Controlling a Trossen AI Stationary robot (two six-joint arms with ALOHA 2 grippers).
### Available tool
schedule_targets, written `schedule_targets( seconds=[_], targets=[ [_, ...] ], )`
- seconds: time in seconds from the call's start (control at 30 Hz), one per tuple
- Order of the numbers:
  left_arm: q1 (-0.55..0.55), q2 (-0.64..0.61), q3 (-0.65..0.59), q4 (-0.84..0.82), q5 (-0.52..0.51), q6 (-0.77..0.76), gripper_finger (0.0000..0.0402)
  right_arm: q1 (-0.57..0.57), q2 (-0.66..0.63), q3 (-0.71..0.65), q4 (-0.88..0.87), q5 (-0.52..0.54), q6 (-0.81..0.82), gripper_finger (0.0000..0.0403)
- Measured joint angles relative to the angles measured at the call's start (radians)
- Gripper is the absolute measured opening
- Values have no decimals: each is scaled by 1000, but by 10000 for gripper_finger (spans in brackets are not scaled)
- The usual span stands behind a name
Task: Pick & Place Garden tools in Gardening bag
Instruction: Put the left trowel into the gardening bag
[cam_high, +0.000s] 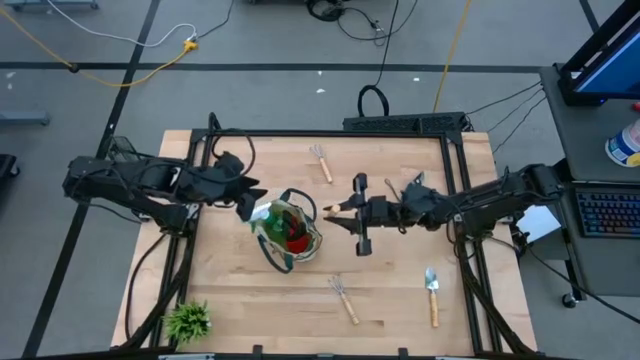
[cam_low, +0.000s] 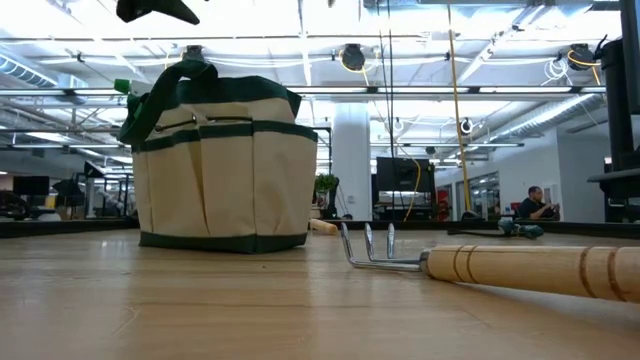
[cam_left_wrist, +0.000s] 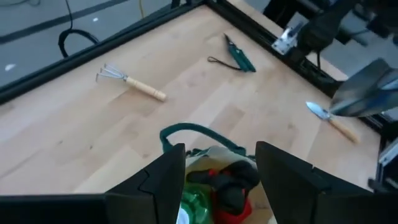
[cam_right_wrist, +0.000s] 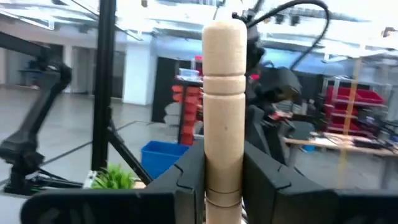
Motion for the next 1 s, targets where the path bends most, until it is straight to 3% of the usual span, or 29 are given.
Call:
schedule_targets(
  seconds=[0.47,0.73,1.0],
  targets=[
    [-69,-66,-94,-16,-26,20,200,-60,249,170,64,-121,91,63],
    [-88,-78,-144,-12,-36,-6,200,-65,359,175,79,-129,204,63],
    [-88,-78,-179,-10,-53,-38,200,-65,411,175,53,-124,211,63]
  ],
)
